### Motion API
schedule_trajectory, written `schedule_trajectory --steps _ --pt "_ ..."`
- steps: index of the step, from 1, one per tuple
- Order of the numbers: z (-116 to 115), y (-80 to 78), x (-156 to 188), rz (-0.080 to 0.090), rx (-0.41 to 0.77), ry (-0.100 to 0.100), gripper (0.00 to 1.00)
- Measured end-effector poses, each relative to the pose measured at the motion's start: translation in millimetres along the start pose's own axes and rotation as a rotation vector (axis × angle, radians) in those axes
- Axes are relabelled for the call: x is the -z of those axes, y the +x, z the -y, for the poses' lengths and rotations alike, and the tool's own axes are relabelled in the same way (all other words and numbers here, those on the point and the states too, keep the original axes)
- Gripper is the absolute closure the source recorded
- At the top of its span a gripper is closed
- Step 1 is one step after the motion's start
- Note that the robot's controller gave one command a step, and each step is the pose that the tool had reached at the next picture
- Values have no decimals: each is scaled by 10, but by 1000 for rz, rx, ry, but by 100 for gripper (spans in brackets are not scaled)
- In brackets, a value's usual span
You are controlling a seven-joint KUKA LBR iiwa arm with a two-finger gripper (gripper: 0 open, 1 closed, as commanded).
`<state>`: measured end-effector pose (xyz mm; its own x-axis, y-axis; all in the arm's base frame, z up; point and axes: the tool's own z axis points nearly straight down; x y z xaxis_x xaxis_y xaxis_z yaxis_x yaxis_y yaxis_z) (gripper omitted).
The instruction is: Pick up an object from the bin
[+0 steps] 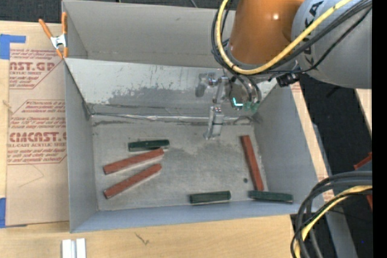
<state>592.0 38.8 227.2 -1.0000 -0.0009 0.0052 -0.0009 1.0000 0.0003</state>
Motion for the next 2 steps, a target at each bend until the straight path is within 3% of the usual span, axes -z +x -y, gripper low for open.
schedule_trajectory --steps 2 --pt "85 33 156 6 65 0 0"
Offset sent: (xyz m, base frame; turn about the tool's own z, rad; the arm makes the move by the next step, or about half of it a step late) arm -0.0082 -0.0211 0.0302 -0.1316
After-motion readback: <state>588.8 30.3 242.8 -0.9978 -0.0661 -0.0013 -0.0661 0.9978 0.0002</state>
